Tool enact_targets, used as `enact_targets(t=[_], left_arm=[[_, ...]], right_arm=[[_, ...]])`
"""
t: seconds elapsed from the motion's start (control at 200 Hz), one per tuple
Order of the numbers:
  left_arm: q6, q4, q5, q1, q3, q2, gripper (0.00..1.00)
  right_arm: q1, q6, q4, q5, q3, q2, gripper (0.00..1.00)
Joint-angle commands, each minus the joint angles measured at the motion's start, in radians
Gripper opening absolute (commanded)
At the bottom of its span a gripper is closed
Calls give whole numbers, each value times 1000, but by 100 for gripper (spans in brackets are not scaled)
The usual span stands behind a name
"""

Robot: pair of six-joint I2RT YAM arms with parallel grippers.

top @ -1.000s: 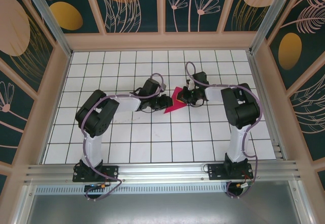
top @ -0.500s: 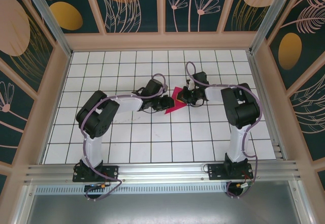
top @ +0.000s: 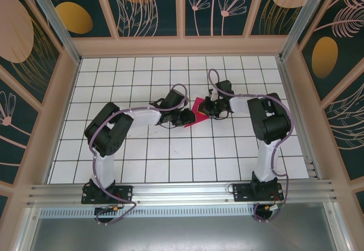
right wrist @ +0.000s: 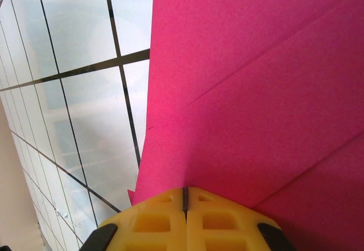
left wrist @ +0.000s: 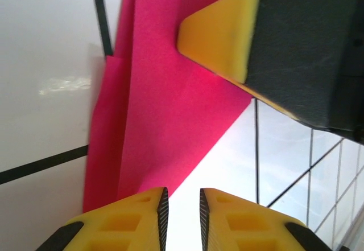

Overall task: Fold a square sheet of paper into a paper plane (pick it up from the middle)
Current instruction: Fourth fold the wing at the center of the table.

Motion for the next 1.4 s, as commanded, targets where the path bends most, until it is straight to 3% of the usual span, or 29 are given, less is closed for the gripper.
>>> enact_targets(t=[0.0, 0.525, 1.006, 1.226, 1.391], left_arm=[[30, -79, -53, -6, 28, 26, 26], [51, -130, -127, -5, -1, 27, 22], [8, -7, -51, -3, -266, -90, 9], [13, 134, 21, -2, -211, -172, 10], [18, 139, -43, -3, -132, -140, 10]], right_arm=[[-1, 7, -103, 138, -28, 97, 0], [1, 3, -113, 149, -28, 107, 0], [0, -10, -126, 153, -31, 117, 0], [-1, -10, -124, 155, -33, 117, 0], [-1, -8, -120, 154, -34, 117, 0]])
